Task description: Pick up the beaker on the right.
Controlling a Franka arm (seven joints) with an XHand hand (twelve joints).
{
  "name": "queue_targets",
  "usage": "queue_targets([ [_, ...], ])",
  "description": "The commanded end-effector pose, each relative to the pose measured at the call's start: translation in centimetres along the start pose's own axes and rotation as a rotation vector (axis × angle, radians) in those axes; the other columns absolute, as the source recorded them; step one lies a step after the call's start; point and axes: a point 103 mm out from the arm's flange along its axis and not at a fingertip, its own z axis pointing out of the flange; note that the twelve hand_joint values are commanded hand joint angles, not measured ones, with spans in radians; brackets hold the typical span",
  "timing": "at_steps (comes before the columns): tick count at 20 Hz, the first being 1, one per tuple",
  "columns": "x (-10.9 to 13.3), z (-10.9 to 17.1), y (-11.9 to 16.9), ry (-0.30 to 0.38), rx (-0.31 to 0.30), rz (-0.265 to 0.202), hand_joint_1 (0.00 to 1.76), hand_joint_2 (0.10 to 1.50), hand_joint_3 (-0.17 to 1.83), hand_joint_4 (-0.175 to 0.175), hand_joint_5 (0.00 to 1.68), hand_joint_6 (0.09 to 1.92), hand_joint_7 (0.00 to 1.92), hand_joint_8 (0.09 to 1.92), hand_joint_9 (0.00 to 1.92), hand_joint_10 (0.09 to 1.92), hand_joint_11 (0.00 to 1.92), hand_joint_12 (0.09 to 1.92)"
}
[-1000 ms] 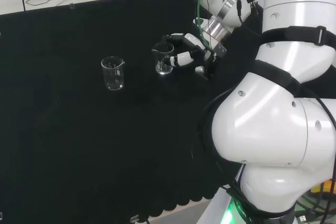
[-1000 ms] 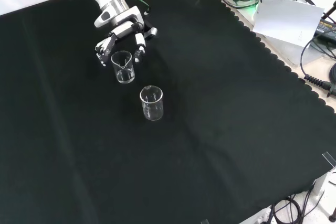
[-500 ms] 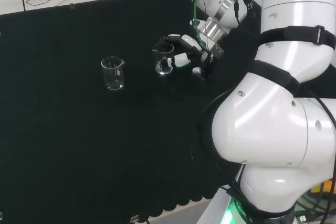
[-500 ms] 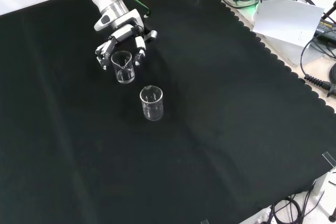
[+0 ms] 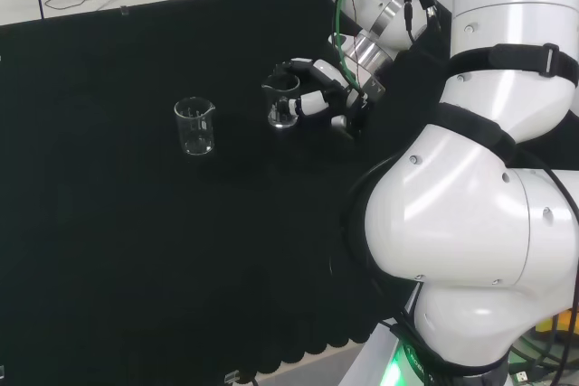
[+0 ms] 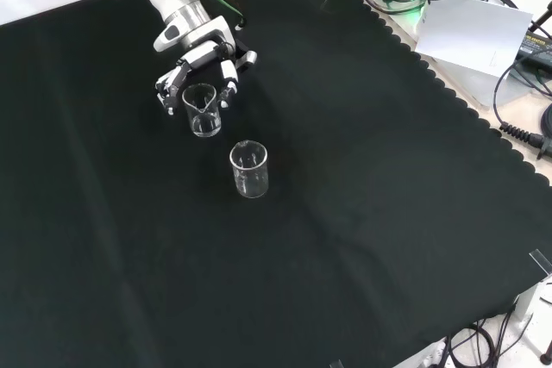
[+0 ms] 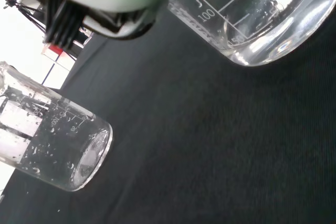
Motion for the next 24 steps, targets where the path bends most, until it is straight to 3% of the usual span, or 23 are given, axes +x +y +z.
queue_targets([
  [1, 0.27, 0.36, 0.47, 0.008, 0.004, -0.011, 0.95, 0.49, 0.71, -0.057, 0.42, 0.56, 0.39, 0.73, 0.5, 0.63, 0.05, 1.4],
  [9, 0.44, 0.55, 0.61, 0.018, 0.006, -0.025, 0.96, 0.5, 0.71, -0.057, 0.41, 0.57, 0.39, 0.73, 0.51, 0.63, 0.06, 1.4],
  [24, 1.11, 1.15, -0.17, -0.029, -0.073, 0.012, 0.95, 0.5, 0.71, -0.06, 0.41, 0.58, 0.4, 0.74, 0.52, 0.62, 0.06, 1.4],
])
